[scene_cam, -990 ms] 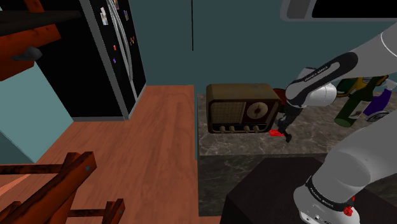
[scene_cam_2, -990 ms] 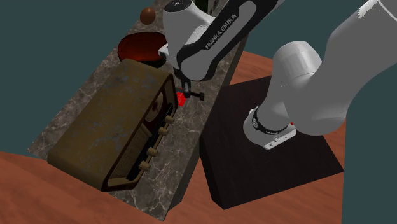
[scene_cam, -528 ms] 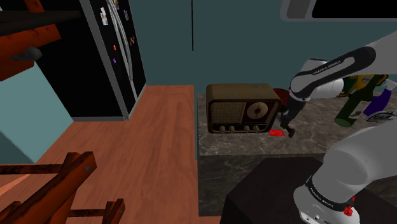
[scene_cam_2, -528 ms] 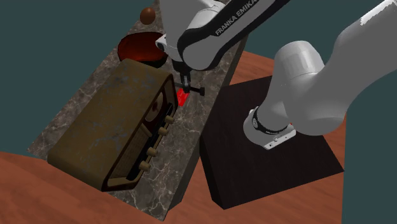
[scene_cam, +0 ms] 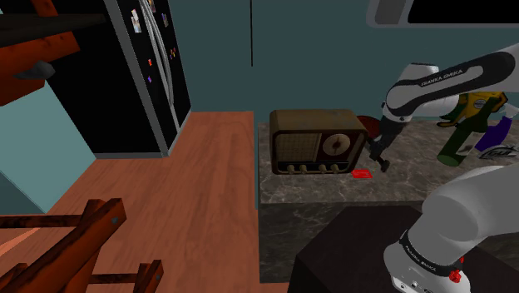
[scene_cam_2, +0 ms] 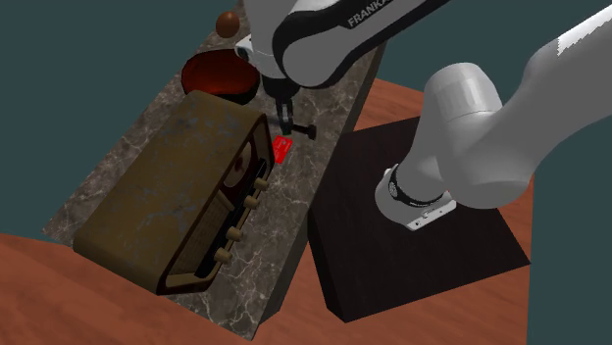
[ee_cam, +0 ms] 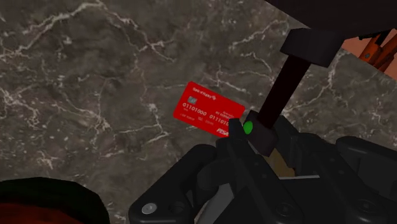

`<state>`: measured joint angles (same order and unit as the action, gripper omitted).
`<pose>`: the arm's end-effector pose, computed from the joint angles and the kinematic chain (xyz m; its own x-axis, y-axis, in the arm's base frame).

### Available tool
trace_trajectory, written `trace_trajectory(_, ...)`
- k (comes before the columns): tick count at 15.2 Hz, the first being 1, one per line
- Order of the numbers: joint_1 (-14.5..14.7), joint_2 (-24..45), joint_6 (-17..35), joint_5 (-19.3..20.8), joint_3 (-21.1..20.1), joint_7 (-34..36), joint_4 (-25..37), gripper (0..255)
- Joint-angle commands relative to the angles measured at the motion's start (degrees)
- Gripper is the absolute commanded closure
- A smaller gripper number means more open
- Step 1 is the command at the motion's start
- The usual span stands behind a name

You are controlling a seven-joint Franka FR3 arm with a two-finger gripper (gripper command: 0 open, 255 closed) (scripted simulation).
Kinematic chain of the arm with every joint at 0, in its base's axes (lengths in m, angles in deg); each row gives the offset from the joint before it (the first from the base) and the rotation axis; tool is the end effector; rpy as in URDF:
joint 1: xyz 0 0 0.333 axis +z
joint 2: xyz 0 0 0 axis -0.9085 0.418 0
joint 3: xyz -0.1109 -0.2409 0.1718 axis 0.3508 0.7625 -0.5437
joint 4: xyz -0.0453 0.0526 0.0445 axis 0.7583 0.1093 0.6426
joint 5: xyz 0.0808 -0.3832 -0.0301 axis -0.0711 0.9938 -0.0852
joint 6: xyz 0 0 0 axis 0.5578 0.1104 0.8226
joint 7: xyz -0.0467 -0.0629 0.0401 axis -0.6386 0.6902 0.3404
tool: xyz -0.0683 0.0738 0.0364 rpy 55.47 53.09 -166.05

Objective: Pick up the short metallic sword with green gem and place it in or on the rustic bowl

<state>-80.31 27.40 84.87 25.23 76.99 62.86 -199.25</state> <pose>0.2676 -0.2222 0.3348 0.9909 -0.1346 0.0077 -0.1330 -0.9852 -0.1086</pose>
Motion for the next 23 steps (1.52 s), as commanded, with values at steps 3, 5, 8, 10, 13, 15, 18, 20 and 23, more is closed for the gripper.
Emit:
trace_trajectory(3,-0.5,-2.7,-4.3,0.1,-1.0,0.5,1.6,255)
trace_trajectory(5,-0.6,-3.8,-6.3,0.1,-1.4,0.7,2.5,255)
trace_trajectory(8,-0.7,-5.3,-9.2,-0.1,-2.1,1.1,3.9,255)
trace_trajectory(10,-0.8,-6.0,-10.7,-0.2,-2.5,1.2,4.7,255)
trace_trajectory(13,0.5,1.0,-9.4,-1.1,0.8,-2.3,10.6,255)
trace_trajectory(15,1.5,5.7,-9.0,-2.4,2.9,-4.8,14.7,255)
trace_trajectory(18,3.0,12.7,-8.8,-5.2,6.0,-9.1,21.2,255)
trace_trajectory(20,3.8,17.5,-9.2,-7.6,8.0,-12.2,25.8,255)
trace_trajectory(23,4.4,25.0,-10.3,-12.3,10.5,-17.2,33.1,255)
